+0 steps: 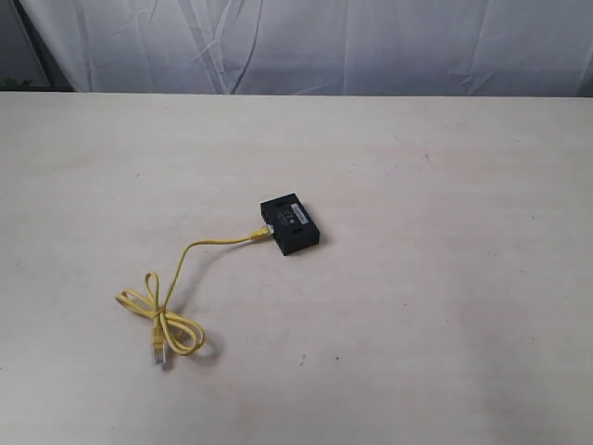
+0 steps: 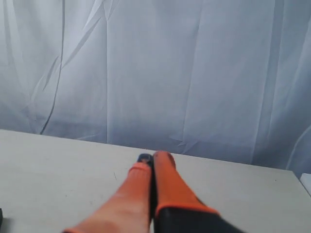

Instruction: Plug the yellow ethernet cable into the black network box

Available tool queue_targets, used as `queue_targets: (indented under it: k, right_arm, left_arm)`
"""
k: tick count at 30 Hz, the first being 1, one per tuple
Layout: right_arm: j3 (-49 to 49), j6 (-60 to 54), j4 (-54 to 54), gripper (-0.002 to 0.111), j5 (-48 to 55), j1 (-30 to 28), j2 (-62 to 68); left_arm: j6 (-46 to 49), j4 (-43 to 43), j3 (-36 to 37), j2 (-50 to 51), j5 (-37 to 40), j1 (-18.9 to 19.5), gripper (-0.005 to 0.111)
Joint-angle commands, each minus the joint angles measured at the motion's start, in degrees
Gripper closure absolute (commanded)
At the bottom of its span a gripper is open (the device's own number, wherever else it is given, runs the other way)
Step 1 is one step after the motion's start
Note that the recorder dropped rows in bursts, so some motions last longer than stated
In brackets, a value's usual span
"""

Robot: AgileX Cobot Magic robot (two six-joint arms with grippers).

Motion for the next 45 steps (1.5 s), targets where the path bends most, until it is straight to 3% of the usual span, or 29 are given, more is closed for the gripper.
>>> queue_targets:
  k: [1,8,24,26,31,40,45]
  right_arm:
    - [3.69,0.08,0.32,0.109,-6.55,-0.27,-3.67]
    - [4.52,0.08,6.95,0.109,-4.18,-0.27,-4.8]
    - [4.52,0.08,7.09,0.109,-4.18,-0.27,-4.8]
    - [4.52,0.08,7.09,0.109,-4.18,-0.27,-4.8]
    - [4.52,0.08,7.09,0.109,-4.18,-0.27,-4.8]
    - [4.52,0.08,7.09,0.109,-4.18,-0.27,-4.8]
    - [4.52,0.08,7.09,0.109,-4.18,-0.27,-4.8]
  left_arm:
    - [-0.35,-2.47,3.24,-4.45,-5.09,0.21,0.107]
    - [-0.2,-2.18,3.35,-7.56,-5.4,0.21,0.107]
    - [-0.3,-3.01,3.35,-7.54,-5.21,0.21,0.107]
    - [-2.61,-4.36,3.44,-7.54,-4.43,0.21,0.107]
    - [-14.88,5.92,5.05,-10.91,-3.76,0.32,0.107]
    - [-15.27,1.68,14.48,-22.3,-3.23,8.83,0.107]
    - [-15.27,1.3,19.65,-27.25,-3.23,11.63,0.107]
